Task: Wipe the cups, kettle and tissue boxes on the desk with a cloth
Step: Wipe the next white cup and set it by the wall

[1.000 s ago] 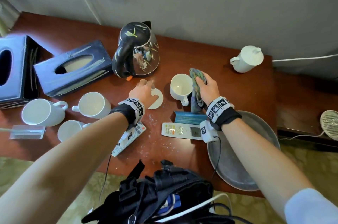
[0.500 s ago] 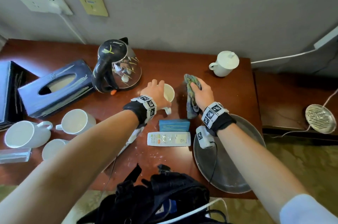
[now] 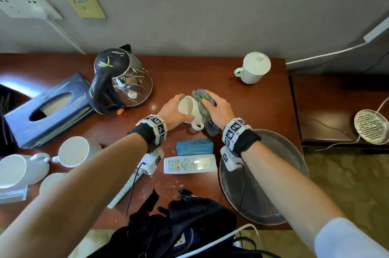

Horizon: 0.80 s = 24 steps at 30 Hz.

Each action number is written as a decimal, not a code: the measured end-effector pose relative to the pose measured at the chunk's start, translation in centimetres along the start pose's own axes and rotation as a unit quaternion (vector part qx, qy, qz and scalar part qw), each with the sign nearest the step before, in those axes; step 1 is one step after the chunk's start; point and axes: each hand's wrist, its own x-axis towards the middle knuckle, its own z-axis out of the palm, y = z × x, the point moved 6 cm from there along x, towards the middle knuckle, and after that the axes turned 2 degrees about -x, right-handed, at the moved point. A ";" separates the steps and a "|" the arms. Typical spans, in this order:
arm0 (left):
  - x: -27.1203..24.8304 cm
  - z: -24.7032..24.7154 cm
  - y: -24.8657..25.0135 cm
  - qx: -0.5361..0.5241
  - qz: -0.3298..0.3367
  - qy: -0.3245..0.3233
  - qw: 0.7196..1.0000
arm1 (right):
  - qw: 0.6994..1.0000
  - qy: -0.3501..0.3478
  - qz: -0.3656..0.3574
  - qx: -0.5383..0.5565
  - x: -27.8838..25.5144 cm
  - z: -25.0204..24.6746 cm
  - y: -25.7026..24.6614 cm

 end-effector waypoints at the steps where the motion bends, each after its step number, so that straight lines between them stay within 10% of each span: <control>1: 0.1 -0.1 -0.1 0.003 -0.009 -0.008 1.000 | 1.000 -0.003 -0.013 -0.005 0.0 0.8 -0.3; 11: 1.1 -0.6 -0.5 0.040 0.002 -0.014 0.999 | 0.996 -0.015 0.090 -0.013 2.3 1.5 0.9; 18: 1.4 -0.6 -1.1 0.012 -0.018 -0.021 1.000 | 0.999 -0.009 -0.052 0.002 -1.0 2.7 -0.8; 24: 1.0 -0.4 -0.8 0.048 0.009 -0.038 0.998 | 0.997 -0.027 0.070 -0.010 2.3 1.5 0.9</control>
